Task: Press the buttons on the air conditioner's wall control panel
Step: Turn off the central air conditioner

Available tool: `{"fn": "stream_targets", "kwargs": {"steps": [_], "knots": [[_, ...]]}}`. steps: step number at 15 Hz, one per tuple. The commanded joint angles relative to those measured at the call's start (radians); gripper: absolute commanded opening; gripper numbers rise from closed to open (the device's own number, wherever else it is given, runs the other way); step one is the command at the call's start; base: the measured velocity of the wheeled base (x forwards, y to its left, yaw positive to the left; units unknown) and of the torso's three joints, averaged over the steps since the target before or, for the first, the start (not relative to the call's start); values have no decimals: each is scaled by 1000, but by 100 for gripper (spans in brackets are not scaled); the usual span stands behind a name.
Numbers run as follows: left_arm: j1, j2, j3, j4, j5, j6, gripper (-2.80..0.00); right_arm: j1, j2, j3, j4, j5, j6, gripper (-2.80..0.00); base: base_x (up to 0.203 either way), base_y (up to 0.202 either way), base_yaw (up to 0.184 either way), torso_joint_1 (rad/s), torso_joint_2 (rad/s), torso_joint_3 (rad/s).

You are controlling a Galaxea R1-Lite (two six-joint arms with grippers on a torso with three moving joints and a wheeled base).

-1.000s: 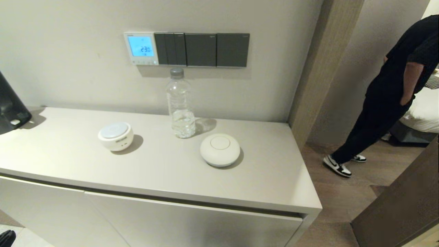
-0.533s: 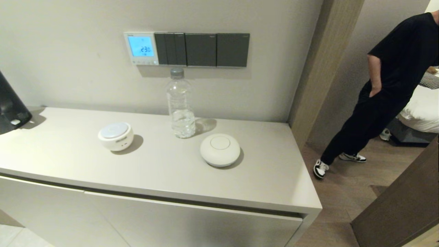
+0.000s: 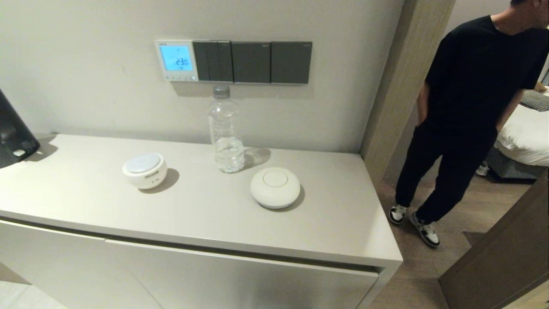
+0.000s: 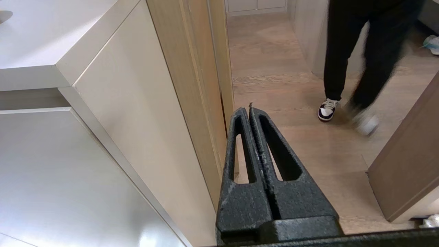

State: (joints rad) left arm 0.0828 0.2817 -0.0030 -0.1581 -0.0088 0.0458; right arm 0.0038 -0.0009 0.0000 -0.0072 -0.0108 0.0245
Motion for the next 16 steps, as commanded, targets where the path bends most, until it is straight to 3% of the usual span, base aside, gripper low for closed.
{"fn": "stream_targets", "kwargs": {"steps": [1, 16], "knots": [[-1, 2, 3, 3, -25, 2, -280, 1, 1, 3, 0, 0, 0, -280, 0, 0, 0, 0, 0, 0], [-70, -206, 2, 176, -14, 15, -280, 1, 1, 3, 0, 0, 0, -280, 0, 0, 0, 0, 0, 0]]}}
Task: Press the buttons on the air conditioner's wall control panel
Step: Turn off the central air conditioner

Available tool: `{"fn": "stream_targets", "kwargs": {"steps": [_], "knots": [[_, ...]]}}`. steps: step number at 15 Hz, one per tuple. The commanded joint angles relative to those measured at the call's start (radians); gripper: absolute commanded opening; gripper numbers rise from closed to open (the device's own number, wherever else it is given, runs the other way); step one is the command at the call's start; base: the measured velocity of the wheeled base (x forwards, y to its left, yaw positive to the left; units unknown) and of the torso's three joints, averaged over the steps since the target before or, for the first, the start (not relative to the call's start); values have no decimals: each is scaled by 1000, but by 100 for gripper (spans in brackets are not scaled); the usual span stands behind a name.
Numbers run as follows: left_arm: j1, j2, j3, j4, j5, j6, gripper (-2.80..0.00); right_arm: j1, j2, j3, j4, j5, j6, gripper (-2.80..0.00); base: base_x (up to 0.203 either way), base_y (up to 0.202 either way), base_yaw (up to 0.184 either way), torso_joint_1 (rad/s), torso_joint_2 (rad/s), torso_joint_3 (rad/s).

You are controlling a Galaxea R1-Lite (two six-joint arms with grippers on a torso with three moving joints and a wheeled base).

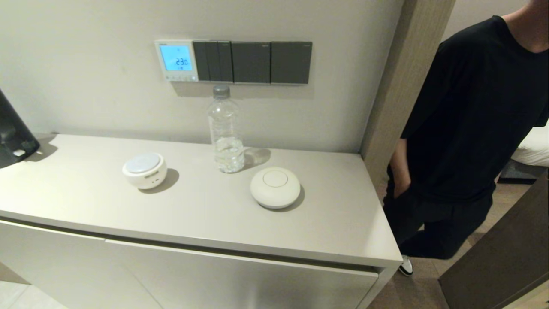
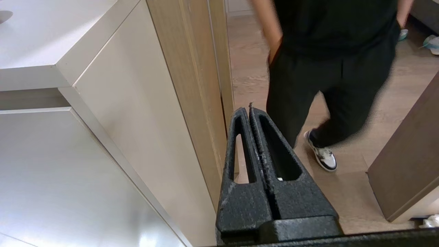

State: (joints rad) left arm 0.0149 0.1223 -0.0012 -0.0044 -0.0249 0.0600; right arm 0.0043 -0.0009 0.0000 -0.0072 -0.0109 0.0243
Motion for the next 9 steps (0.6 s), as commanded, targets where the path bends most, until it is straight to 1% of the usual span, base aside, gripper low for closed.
{"fn": "stream_targets", "kwargs": {"steps": [1, 5, 9], "knots": [[-3, -62, 1, 27, 4, 1, -280, 0, 1, 3, 0, 0, 0, -280, 0, 0, 0, 0, 0, 0], [-4, -122, 1, 27, 5, 1, -280, 0, 1, 3, 0, 0, 0, -280, 0, 0, 0, 0, 0, 0], [-4, -121, 1, 27, 7, -6, -280, 0, 1, 3, 0, 0, 0, -280, 0, 0, 0, 0, 0, 0]]}}
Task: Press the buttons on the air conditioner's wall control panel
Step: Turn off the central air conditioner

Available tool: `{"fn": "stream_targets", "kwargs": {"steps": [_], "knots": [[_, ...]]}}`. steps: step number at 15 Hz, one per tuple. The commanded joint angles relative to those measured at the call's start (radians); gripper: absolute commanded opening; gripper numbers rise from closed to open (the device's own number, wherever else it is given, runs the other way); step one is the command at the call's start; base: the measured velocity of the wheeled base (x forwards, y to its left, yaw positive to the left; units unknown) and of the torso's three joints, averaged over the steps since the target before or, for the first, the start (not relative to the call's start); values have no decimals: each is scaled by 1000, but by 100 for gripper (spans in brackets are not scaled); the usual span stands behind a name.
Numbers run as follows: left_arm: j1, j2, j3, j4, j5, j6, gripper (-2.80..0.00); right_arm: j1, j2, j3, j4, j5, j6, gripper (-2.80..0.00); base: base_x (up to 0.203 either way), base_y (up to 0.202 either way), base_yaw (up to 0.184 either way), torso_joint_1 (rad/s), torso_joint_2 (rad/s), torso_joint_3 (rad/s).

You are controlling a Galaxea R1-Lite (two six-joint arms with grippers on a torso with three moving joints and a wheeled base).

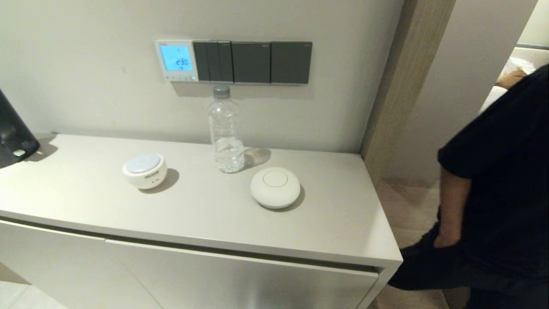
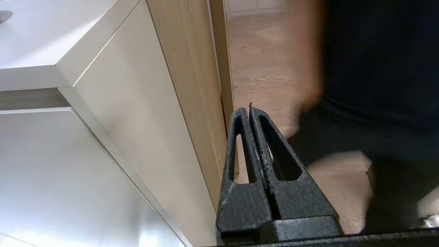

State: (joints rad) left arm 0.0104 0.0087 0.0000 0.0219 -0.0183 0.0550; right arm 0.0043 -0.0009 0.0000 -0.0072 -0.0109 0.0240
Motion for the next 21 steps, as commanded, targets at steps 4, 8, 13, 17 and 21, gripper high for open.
{"fn": "stream_targets", "kwargs": {"steps": [4, 8, 13, 17, 21], "knots": [[0, -7, 0, 1, 11, -14, -280, 0, 1, 3, 0, 0, 1, -280, 0, 0, 0, 0, 0, 0], [0, -7, 0, 0, 11, -21, -280, 0, 1, 3, 0, 0, 1, -280, 0, 0, 0, 0, 0, 0], [-1, -7, 0, 0, 12, -26, -280, 0, 1, 3, 0, 0, 1, -280, 0, 0, 0, 0, 0, 0], [-1, -7, 0, 0, 12, -27, -280, 0, 1, 3, 0, 0, 1, -280, 0, 0, 0, 0, 0, 0], [-1, -7, 0, -1, 12, -28, -280, 0, 1, 3, 0, 0, 1, -280, 0, 0, 0, 0, 0, 0]]}}
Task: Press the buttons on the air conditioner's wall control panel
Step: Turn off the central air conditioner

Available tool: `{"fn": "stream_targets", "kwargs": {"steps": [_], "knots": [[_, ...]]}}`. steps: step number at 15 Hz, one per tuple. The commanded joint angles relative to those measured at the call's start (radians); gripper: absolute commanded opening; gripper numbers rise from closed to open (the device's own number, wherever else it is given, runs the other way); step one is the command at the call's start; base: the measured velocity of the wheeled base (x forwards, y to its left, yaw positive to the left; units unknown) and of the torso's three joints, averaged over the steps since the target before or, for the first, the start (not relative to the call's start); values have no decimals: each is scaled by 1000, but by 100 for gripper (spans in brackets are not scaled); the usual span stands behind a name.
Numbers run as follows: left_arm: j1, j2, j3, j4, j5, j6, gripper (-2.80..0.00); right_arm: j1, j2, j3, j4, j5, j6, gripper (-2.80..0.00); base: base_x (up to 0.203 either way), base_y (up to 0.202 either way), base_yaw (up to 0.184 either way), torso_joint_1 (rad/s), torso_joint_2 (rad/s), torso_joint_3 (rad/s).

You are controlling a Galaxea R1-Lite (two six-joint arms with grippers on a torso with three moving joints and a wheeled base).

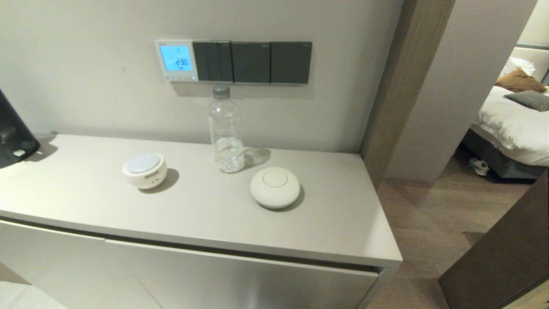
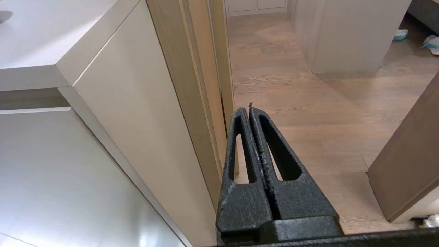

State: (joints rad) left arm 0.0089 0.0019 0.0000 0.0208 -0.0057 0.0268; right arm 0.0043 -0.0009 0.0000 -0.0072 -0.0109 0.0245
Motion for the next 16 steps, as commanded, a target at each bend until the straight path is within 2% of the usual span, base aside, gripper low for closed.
{"fn": "stream_targets", "kwargs": {"steps": [1, 16], "knots": [[0, 0, 0, -1, 1, 1, -280, 0, 1, 3, 0, 0, 0, -280, 0, 0, 0, 0, 0, 0], [0, 0, 0, -1, 3, -5, -280, 0, 1, 3, 0, 0, 0, -280, 0, 0, 0, 0, 0, 0]]}}
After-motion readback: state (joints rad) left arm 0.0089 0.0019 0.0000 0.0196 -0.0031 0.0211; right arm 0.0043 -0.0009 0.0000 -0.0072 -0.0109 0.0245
